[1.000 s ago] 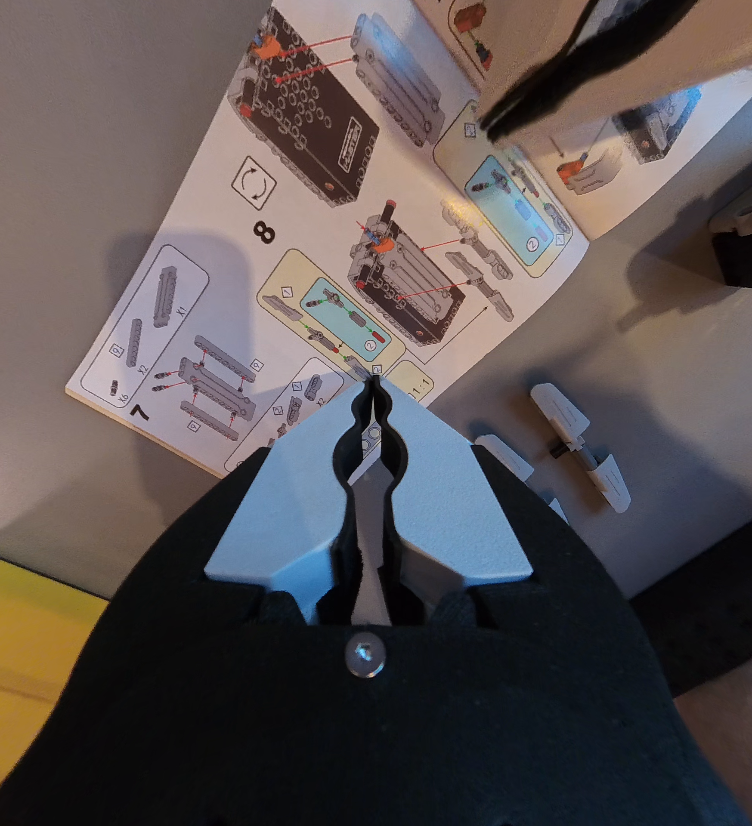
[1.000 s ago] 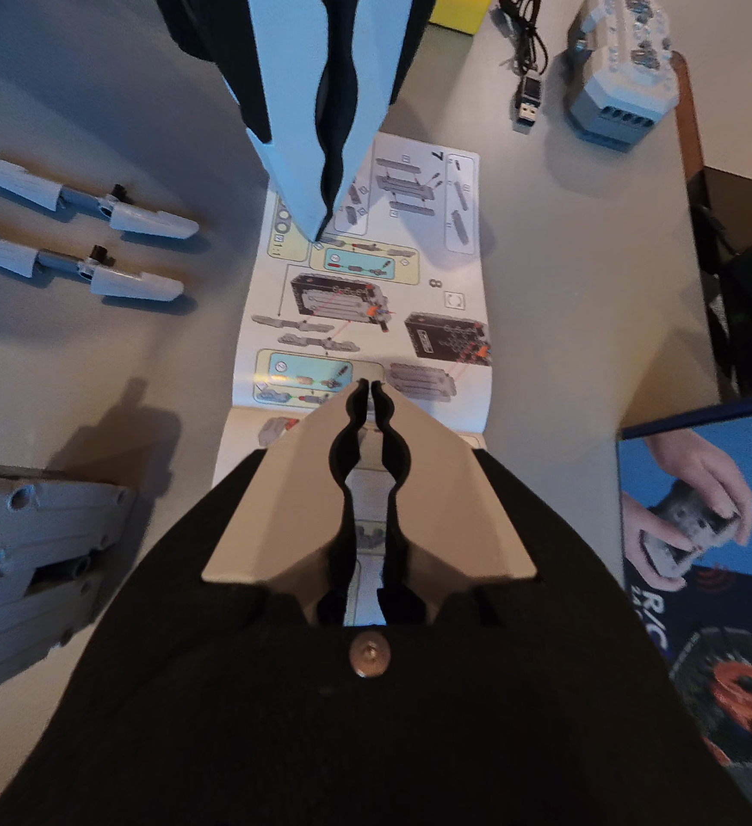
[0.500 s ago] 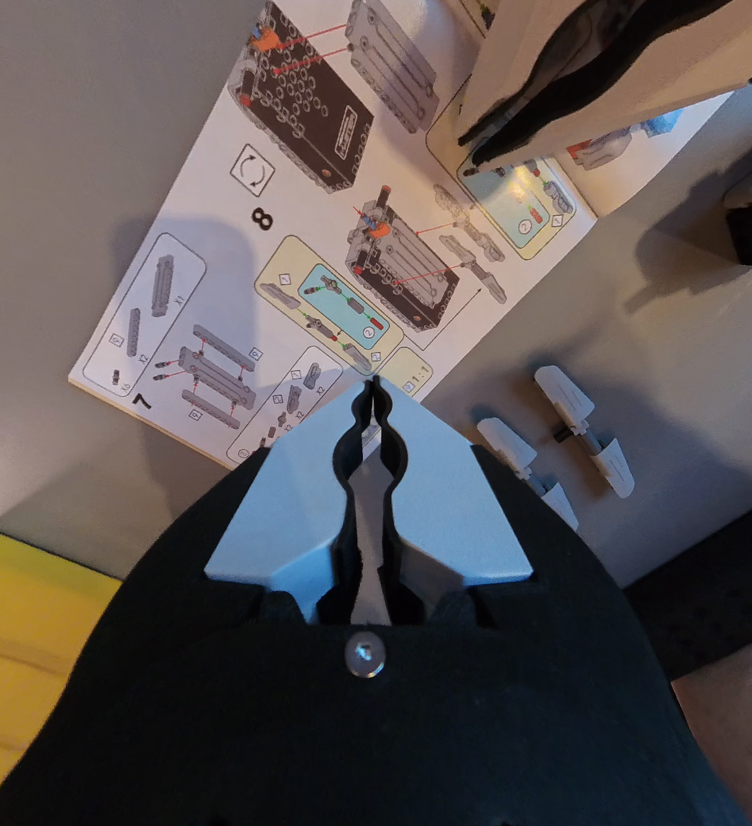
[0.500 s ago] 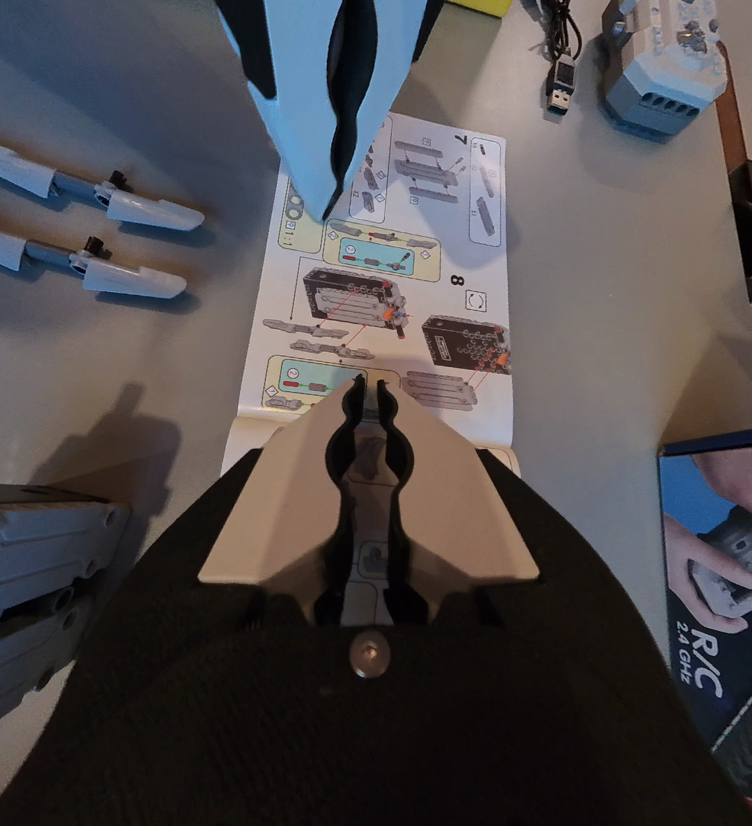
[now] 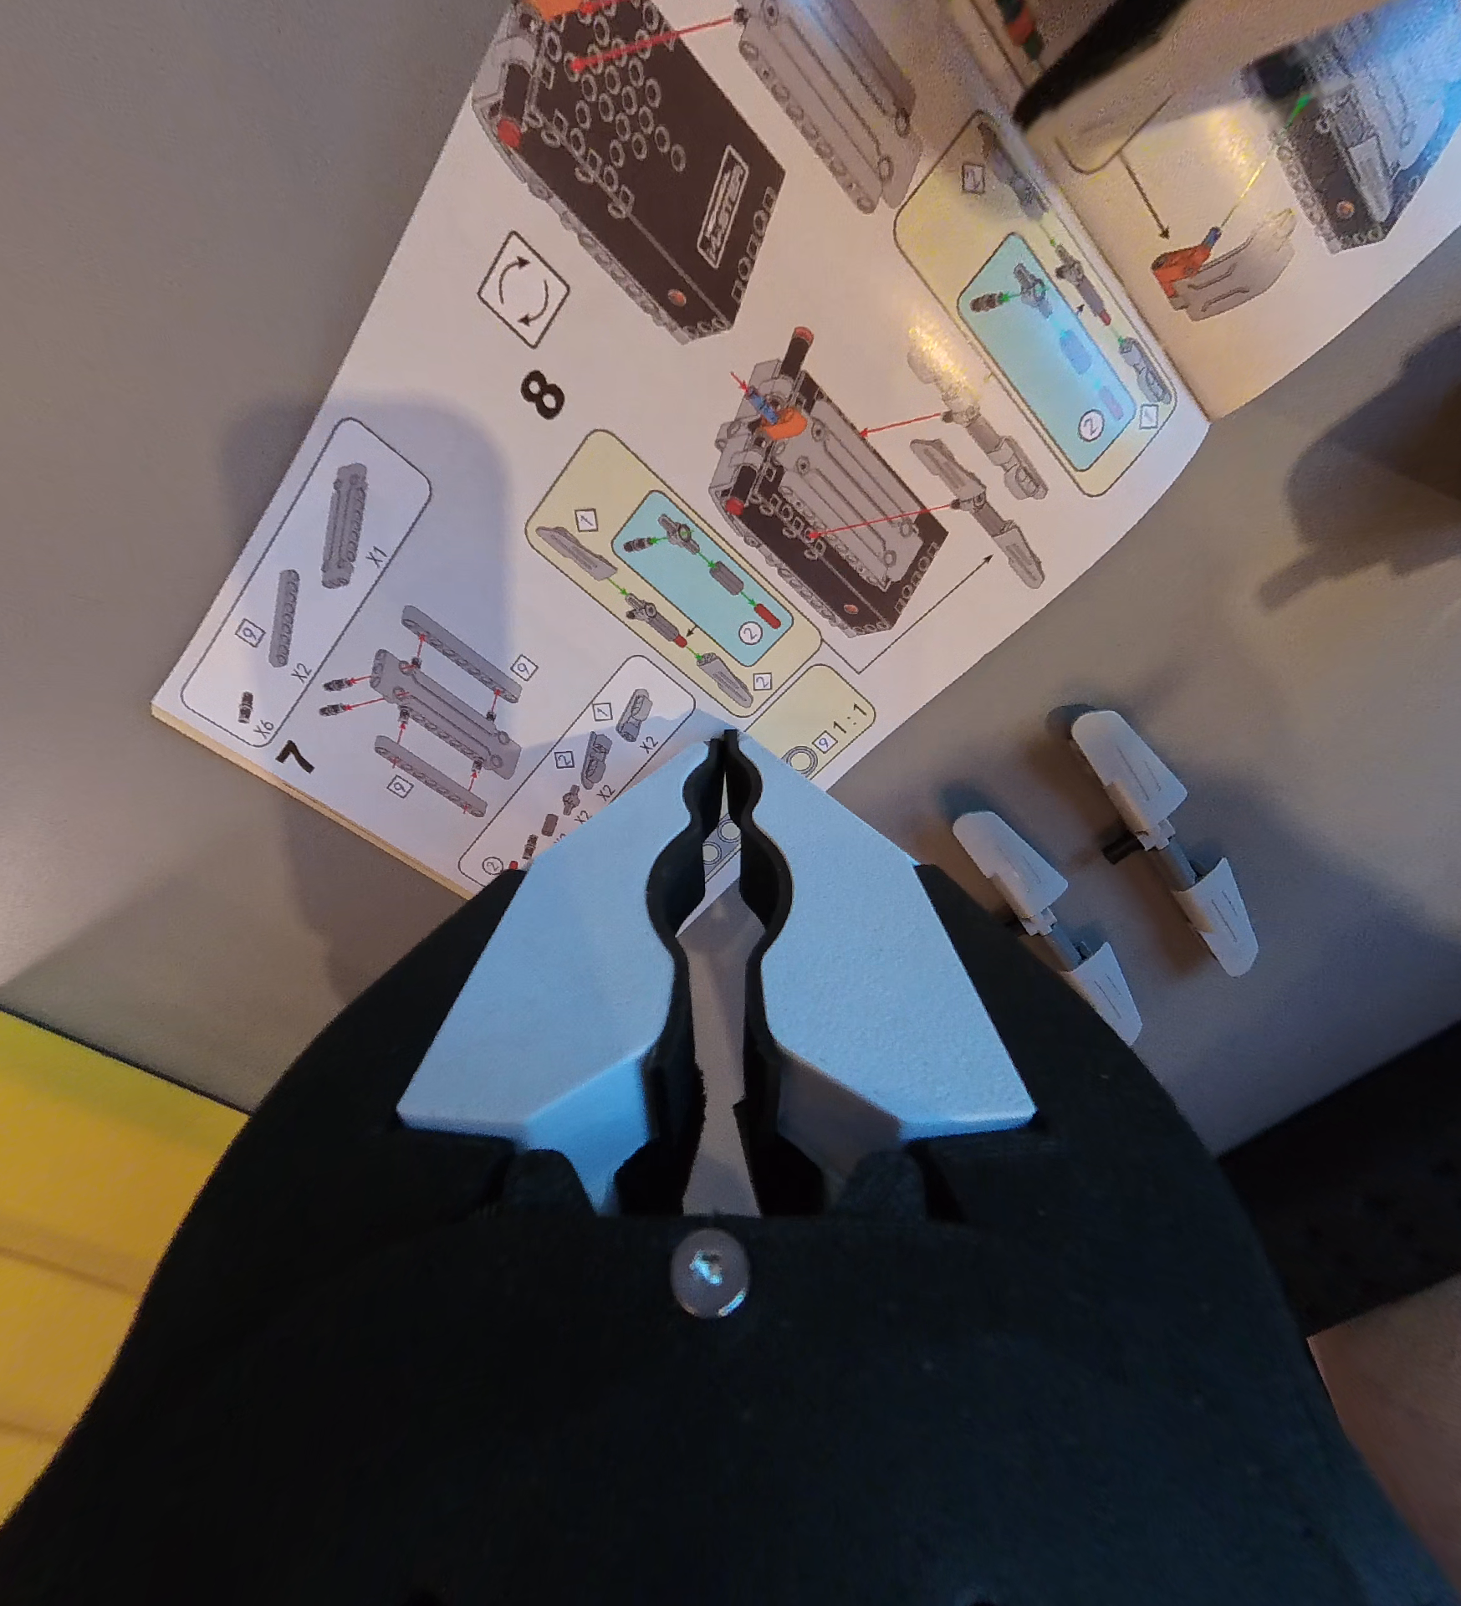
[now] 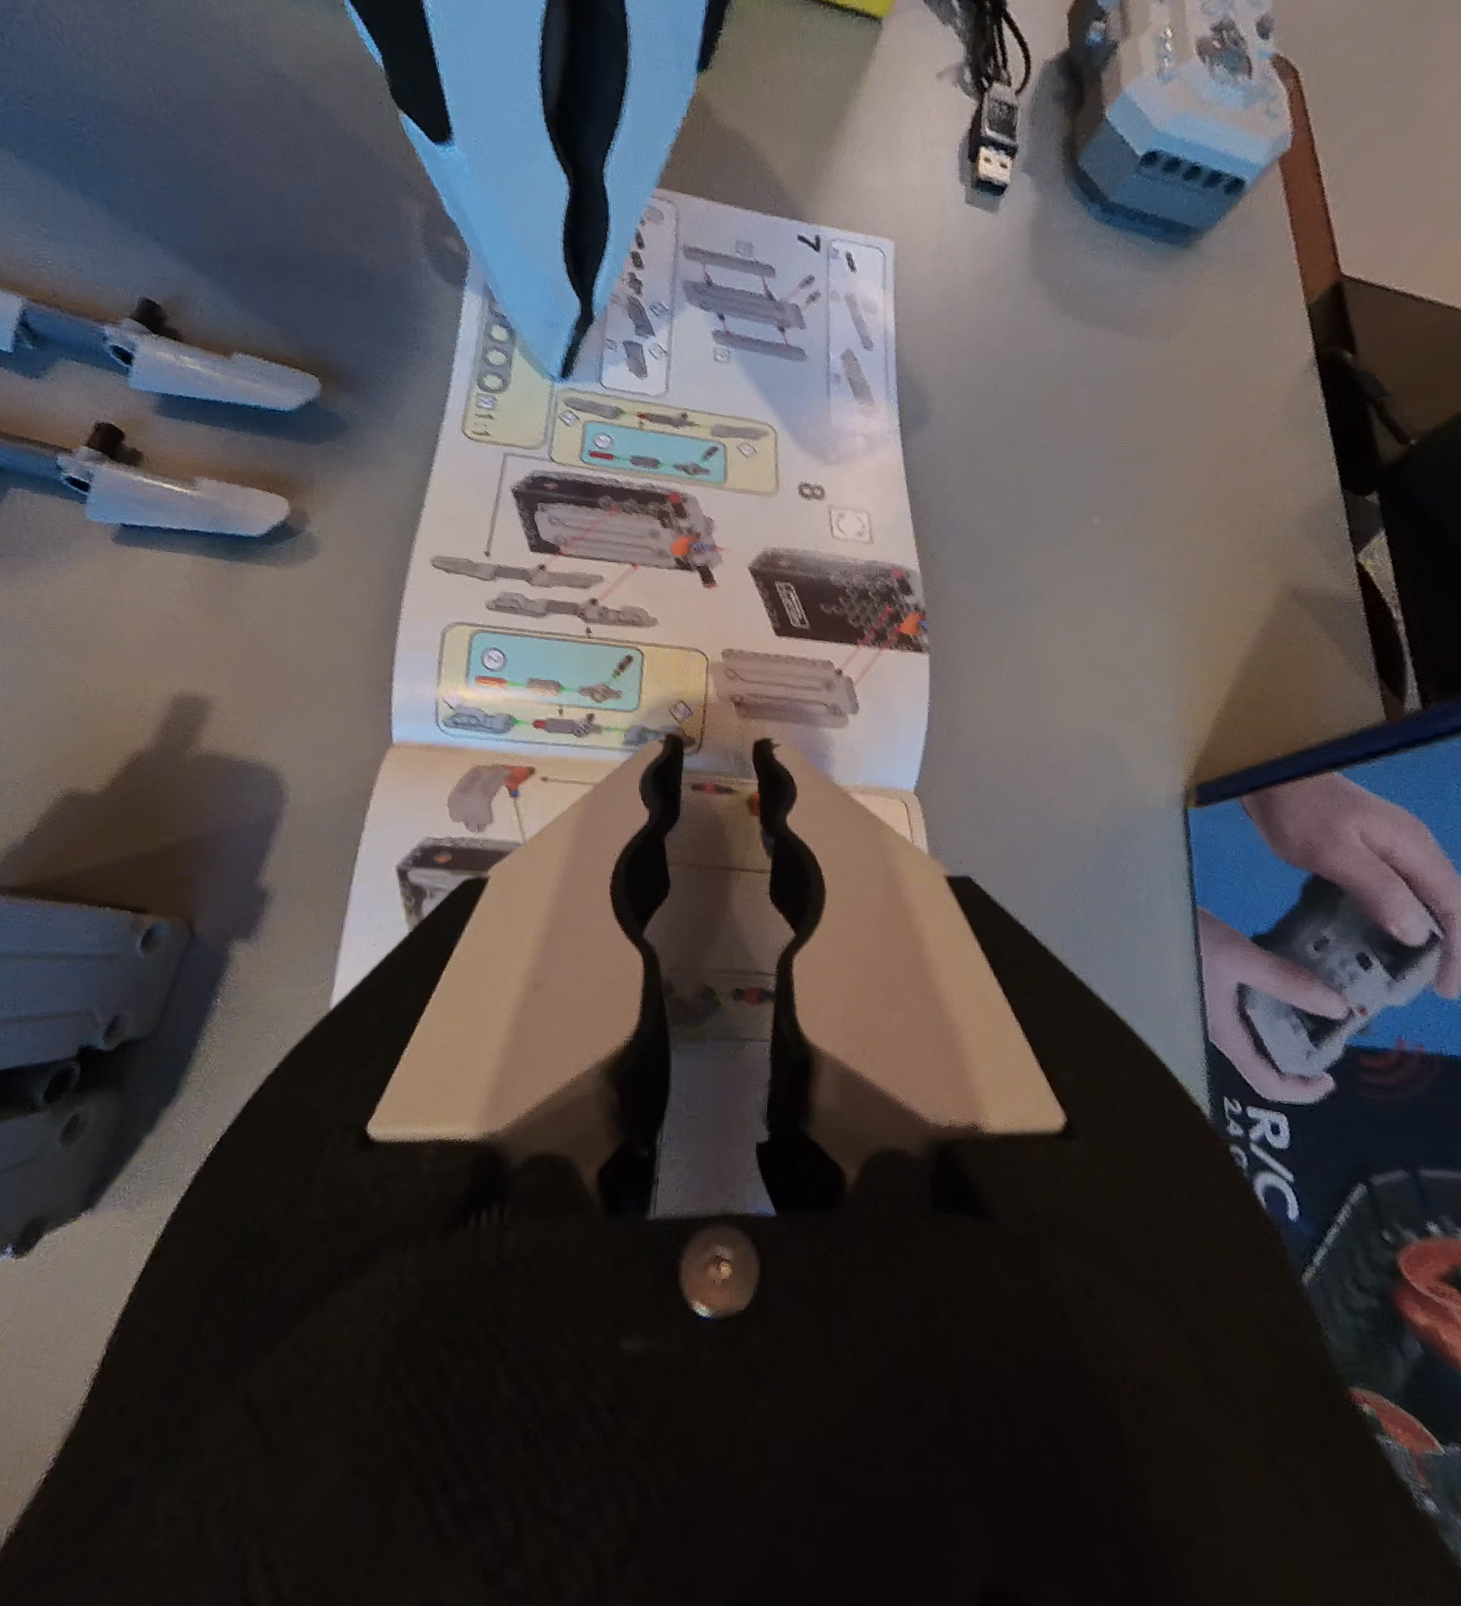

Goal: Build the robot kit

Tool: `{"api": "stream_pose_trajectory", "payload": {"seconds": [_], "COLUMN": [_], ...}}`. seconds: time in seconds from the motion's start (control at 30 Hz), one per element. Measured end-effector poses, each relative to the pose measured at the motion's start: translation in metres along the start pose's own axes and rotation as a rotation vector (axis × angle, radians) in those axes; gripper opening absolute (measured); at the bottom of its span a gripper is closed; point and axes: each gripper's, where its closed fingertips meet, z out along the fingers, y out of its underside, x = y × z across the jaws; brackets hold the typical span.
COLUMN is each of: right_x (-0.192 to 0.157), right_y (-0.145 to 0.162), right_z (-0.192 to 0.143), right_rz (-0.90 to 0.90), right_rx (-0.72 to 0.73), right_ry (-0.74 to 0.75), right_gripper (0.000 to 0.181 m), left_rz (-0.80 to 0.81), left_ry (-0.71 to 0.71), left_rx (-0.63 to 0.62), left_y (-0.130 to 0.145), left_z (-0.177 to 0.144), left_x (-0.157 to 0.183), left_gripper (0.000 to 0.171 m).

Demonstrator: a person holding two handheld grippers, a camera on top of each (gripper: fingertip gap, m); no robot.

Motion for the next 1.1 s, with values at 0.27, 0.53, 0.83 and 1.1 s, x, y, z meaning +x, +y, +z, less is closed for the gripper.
{"api": "stream_pose_trajectory", "payload": {"seconds": [0.27, 0.53, 0.83, 1.1], "right_x": [0.013, 0.010, 0.003, -0.009], "right_y": [-0.006, -0.015, -0.024, -0.027], "right_z": [-0.011, -0.009, -0.005, 0.004], "right_rz": [-0.001, -0.037, 0.013, 0.032], "right_rx": [0.021, 0.026, 0.085, 0.089], "right_ry": [0.066, 0.085, 0.038, -0.019], "right_gripper": [0.005, 0.000, 0.000, 0.000], "left_rz": [0.002, -0.001, -0.010, -0.011], "left_ry": [-0.001, 0.001, 0.015, 0.018], "left_rx": [-0.001, 0.000, 0.004, 0.005], "left_y": [0.000, 0.000, 0.000, 0.000], "left_z": [0.000, 0.000, 0.000, 0.000], "left_x": [0.000, 0.000, 0.000, 0.000], "left_gripper": [0.000, 0.000, 0.000, 0.000]}}
